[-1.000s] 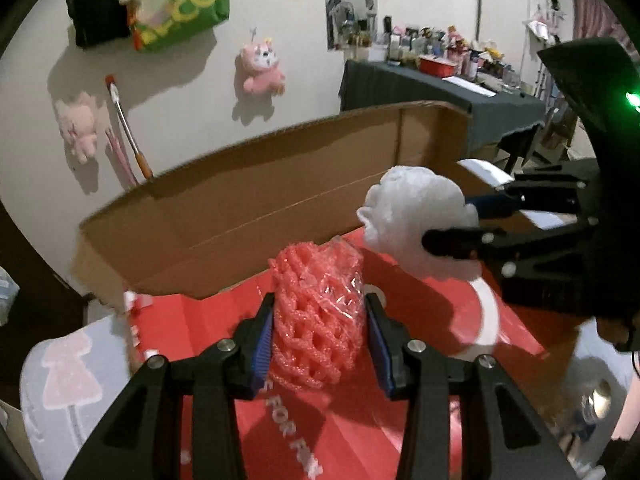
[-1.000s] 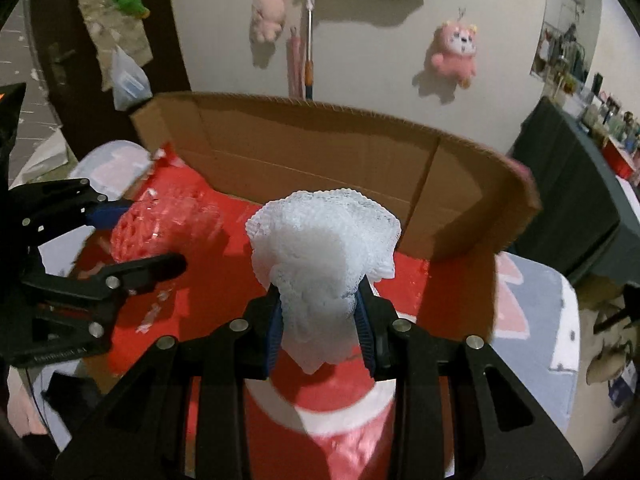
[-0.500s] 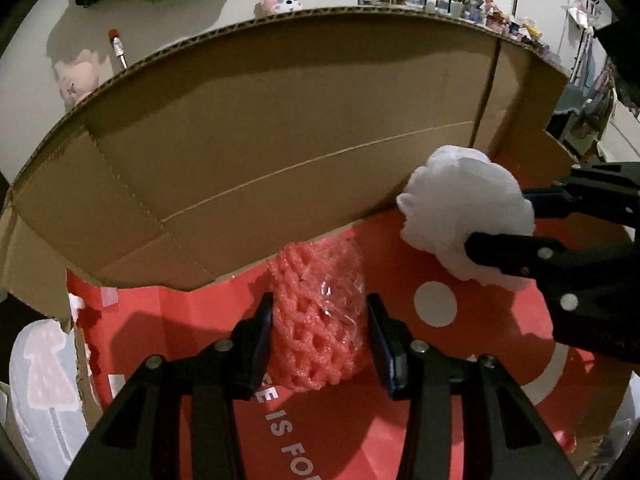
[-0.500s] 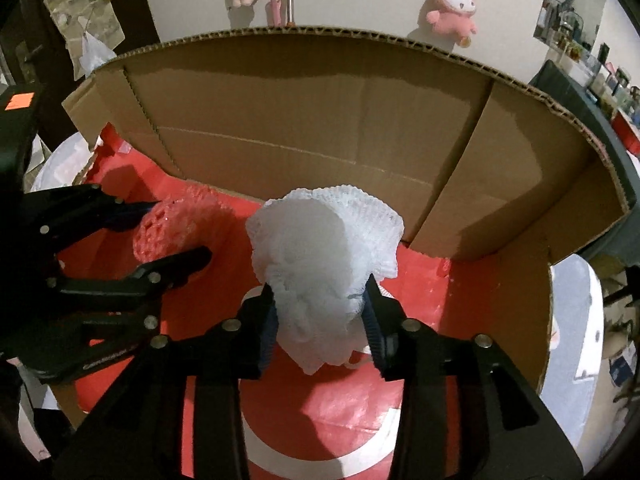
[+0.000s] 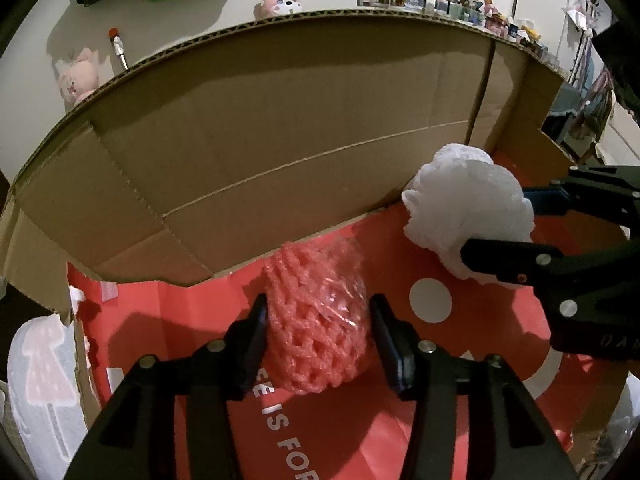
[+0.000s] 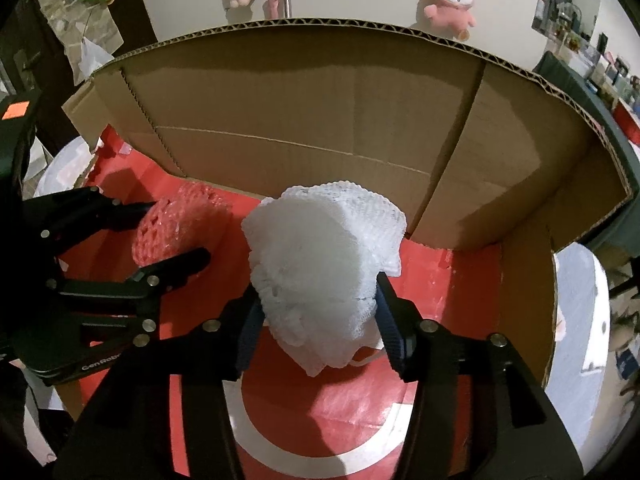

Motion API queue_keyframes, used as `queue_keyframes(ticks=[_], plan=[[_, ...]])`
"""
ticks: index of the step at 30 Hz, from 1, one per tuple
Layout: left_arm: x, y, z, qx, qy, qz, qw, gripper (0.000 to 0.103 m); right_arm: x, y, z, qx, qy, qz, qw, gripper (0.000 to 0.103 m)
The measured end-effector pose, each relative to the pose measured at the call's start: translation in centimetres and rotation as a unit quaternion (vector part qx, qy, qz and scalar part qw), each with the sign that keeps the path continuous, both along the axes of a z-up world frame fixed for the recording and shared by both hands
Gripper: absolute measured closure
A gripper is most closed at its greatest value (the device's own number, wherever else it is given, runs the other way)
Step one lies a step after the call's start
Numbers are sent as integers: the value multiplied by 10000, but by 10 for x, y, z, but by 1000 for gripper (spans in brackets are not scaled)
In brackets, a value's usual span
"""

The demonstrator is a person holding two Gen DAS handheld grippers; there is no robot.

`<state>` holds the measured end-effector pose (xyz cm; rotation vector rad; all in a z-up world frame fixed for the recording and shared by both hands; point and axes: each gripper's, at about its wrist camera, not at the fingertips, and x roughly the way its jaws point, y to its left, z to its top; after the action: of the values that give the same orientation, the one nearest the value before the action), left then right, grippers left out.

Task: Organize soft objects
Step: 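Lower both held items into the cardboard box and open both tools, then withdraw both tools from the box back toward the table items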

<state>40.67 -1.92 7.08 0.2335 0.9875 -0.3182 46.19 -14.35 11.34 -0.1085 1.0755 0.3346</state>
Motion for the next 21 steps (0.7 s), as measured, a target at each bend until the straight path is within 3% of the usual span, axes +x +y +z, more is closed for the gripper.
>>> queue_keyframes(ticks=[8,10,16,21], plan=[[-10,0,5,-57,-94,28,9999,32,-5,-4,6,33,-50,-32,10000,39],[-15,1,7,-88,-135,52,9999,27,-7,-3,8,19,-75,-48,10000,32],[-29,8,22,-278,-302,135,9991,19,-17,-3,22,102,-190,-39,9998,30],[-55,15,49,-455,-672,214,9965,9,-36,-6,42,187,-368,-113,9991,25]])
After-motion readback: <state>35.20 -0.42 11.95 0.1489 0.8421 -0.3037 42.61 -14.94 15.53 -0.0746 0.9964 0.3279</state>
